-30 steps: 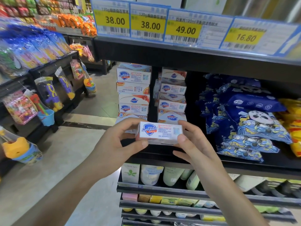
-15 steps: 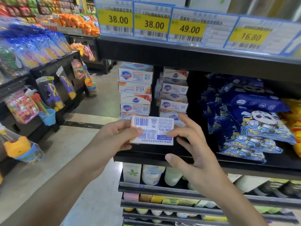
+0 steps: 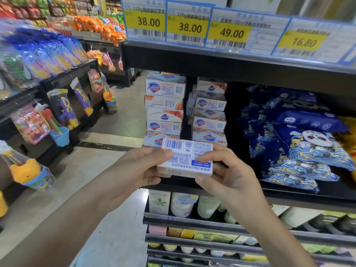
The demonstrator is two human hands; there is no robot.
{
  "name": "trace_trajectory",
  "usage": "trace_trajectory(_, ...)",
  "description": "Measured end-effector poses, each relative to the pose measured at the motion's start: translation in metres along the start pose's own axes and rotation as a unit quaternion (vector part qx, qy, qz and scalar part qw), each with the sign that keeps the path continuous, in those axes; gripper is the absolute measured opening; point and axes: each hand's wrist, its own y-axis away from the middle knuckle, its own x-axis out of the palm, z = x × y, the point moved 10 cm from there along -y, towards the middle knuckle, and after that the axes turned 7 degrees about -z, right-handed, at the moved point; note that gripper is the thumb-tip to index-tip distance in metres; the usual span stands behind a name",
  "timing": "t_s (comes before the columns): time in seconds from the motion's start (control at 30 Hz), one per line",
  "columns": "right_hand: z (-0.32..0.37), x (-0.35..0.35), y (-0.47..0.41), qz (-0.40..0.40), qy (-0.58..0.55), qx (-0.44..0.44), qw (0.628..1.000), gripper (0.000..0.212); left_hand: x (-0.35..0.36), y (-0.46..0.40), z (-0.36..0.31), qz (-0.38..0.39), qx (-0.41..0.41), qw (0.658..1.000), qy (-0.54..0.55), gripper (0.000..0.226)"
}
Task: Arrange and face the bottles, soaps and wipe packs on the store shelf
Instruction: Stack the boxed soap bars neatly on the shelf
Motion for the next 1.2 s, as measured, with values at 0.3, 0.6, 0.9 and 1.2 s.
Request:
trace_trajectory(0.3, -0.013, -0.013, 0.007, -0.045, -0.051, 0.104, 0.992, 0.032, -0.013, -0.005, -0.014, -0.055, 0.101, 0.993, -0.033, 0.048)
trace_trajectory(0.6, -0.033, -0.005, 0.015, -0.046, -0.201, 0.252, 0.945, 0.038, 0.004, 0.018, -0.037, -0.051, 0.301, 0.934, -0.184, 0.059)
trace_trajectory(0.9, -0.030, -0.004, 0.017, -0.004, -0.116, 0.245, 0.963, 0.041, 0.004, 0.016, -0.032, -0.057, 0.285, 0.941, -0.172, 0.044)
trace_trajectory(1.2, -0.006, -0.004, 0.008, -0.016, 0.019, 0.101, 0.995, 0.065, 0.007, 0.010, -0.019, -0.061, 0.224, 0.970, -0.074, 0.044)
